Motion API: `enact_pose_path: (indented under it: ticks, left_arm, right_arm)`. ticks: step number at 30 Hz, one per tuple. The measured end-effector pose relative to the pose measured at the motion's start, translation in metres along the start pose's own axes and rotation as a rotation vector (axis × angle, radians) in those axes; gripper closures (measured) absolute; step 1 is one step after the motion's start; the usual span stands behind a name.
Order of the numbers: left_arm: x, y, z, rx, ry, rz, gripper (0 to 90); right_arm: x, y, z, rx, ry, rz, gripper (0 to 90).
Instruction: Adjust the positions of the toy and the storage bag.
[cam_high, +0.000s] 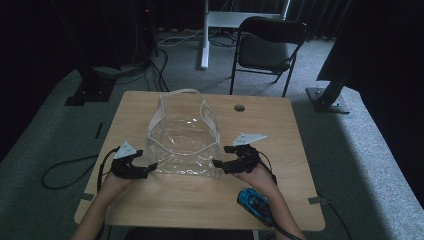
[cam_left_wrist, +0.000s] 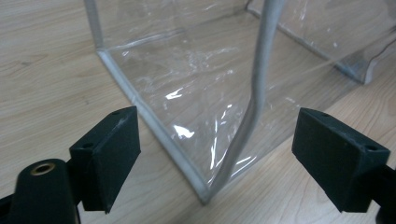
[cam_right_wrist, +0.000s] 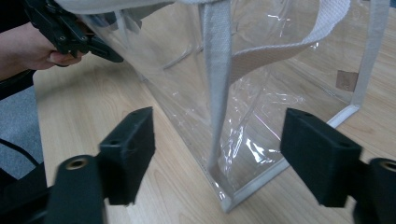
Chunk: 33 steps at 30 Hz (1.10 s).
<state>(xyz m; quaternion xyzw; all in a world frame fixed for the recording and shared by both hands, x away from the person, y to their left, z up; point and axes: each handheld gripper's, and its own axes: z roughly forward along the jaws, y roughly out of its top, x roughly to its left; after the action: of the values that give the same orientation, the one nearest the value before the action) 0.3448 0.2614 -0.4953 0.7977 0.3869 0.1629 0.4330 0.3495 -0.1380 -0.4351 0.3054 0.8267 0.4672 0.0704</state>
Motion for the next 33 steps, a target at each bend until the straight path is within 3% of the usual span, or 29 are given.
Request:
enact_pose_path:
  ticks: [4,7,12,13,15,19,27,33]
  left_arm:
    - [-0.003,0.004,0.005,-0.007,-0.009,0.002,28.4]
    - [-0.004,0.005,0.008,-0.015,-0.023,-0.001,44.5]
    - [-0.005,0.006,0.011,-0.017,-0.041,-0.011,59.7]
    - [-0.006,0.006,0.012,-0.011,-0.040,-0.010,62.7]
    - [-0.007,0.007,0.013,-0.019,-0.055,-0.019,64.8]
    - [-0.008,0.007,0.014,-0.017,-0.046,-0.019,72.9]
    - [-0.012,0.008,0.015,-0.012,-0.041,-0.013,80.6]
    - [-0.019,0.012,0.019,0.000,-0.056,-0.006,85.0]
  right_arm:
    - [0.001,0.000,0.004,0.004,-0.003,-0.003,44.1]
    - [0.000,0.000,0.007,0.008,-0.006,-0.005,58.3]
    - [0.000,-0.001,0.007,0.014,-0.003,-0.014,66.5]
    - [-0.001,-0.002,0.007,0.019,-0.008,-0.011,71.7]
    - [0.000,-0.002,0.007,0.021,-0.004,-0.009,73.6]
    - [0.000,-0.003,0.007,0.014,-0.003,-0.022,85.0]
    - [0.002,-0.004,0.006,0.016,-0.017,-0.045,86.1]
    - [-0.002,-0.009,-0.003,0.009,-0.035,-0.028,86.2]
